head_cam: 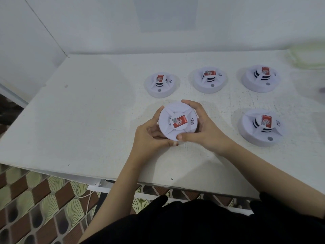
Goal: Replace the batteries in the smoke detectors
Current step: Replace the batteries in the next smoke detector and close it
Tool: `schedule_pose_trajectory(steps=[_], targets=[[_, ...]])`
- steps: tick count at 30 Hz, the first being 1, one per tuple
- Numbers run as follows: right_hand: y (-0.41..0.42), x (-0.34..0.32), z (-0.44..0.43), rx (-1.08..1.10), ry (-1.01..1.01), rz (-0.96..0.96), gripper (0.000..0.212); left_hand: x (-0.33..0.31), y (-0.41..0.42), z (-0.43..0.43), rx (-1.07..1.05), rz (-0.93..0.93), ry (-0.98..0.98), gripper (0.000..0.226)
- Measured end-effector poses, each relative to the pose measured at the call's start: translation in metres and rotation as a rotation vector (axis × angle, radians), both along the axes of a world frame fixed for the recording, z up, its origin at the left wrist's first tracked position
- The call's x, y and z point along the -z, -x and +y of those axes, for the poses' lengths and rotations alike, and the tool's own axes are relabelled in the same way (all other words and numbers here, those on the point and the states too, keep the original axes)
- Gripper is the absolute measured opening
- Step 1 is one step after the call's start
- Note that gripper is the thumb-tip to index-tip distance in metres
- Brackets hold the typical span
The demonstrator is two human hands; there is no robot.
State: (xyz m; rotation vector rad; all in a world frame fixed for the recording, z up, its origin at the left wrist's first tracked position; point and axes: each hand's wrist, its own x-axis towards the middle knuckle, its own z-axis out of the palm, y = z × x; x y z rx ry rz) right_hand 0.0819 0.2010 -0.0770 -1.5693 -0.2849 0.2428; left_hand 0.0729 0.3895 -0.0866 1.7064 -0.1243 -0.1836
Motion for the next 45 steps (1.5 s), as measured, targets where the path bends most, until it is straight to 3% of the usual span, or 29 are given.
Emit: schedule_pose_trajectory(steps=[17, 25, 45], targets=[[0.0, 0.0, -0.003, -0.062, -0.021, 0.022, 0.086, -0.002, 0.001, 0.0, -0.02, -0.001, -0.004, 0.096], [-0.007, -0.001, -0.017, -0.195, -0.189, 0.221, 0.079, -0.006, 0.002, 0.0, -0.038, -0.019, -0.005, 0.1], [-0.006, -0.003, -0.016, -0.18, -0.209, 0.221, 0.079, -0.004, 0.001, -0.001, -0.048, -0.024, -0.016, 0.101]])
